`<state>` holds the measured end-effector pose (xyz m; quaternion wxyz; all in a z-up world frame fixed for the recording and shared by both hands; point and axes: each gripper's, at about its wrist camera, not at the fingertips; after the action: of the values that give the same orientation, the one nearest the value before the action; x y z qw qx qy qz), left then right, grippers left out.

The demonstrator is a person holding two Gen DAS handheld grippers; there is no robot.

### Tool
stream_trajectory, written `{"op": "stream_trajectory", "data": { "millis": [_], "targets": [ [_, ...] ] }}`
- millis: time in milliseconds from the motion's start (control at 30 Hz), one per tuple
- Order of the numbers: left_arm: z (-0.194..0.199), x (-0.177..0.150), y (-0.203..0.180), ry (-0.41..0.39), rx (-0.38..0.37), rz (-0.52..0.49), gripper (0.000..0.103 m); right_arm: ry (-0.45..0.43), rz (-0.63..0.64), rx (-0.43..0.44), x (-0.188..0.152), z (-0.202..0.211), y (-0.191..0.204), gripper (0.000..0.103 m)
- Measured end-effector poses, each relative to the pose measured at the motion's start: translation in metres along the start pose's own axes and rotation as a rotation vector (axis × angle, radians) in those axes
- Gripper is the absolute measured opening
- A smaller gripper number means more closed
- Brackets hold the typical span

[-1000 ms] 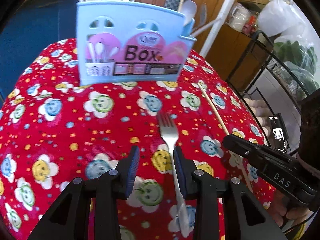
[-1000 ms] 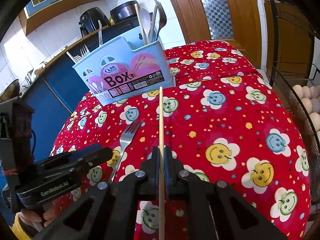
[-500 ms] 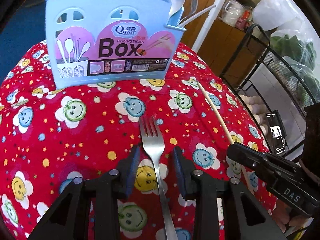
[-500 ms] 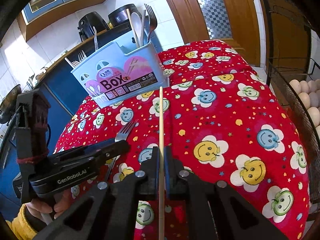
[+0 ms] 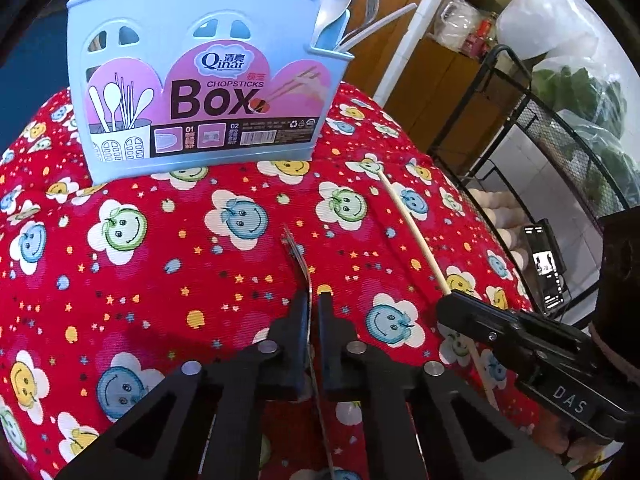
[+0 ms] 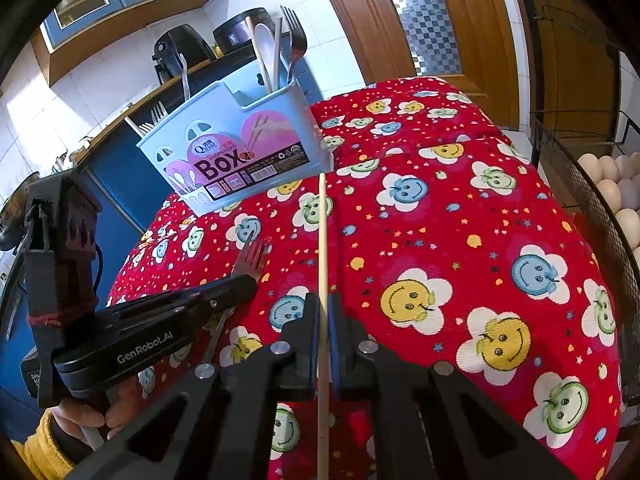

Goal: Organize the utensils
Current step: 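Lift the fork with the left tool while the right tool lifts the chopstick toward the box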

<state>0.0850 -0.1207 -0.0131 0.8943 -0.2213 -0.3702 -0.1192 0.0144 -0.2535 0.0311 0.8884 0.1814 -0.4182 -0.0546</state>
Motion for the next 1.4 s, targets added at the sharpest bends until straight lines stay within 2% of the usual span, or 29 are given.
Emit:
{"op": "stream_trajectory", "data": {
  "millis": [133,367,633,1400],
  "targets": [
    [0.003,0.001,0.003,-0.006,-0.003,0.021,0.002,0.001,-0.001,0.0,0.0,0.0,0.0,0.006],
    [0.026,0.005,0.009,-0.078,0.004,0.031,0.001,-0.026,-0.013,0.038,0.002,0.006,0.003,0.006],
    [0.054,0.011,0.007,-0.179,0.082,-0.027,0.001,-0.059,-0.009,0.068,0.006,0.012,0.011,0.006],
    [0.111,0.025,0.02,-0.323,0.103,-0.014,0.001,-0.172,0.032,0.128,0.025,0.035,0.044,0.006]
  ]
}}
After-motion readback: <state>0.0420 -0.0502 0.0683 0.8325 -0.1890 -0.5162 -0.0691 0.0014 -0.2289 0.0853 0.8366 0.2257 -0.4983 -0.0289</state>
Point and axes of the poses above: each gripper's, at about its wrist camera, not at the fingertips, and z roughly against the way its jaws point, y to its left, x to its top, and after that the axes turned 10 degrees about -y, right-handed
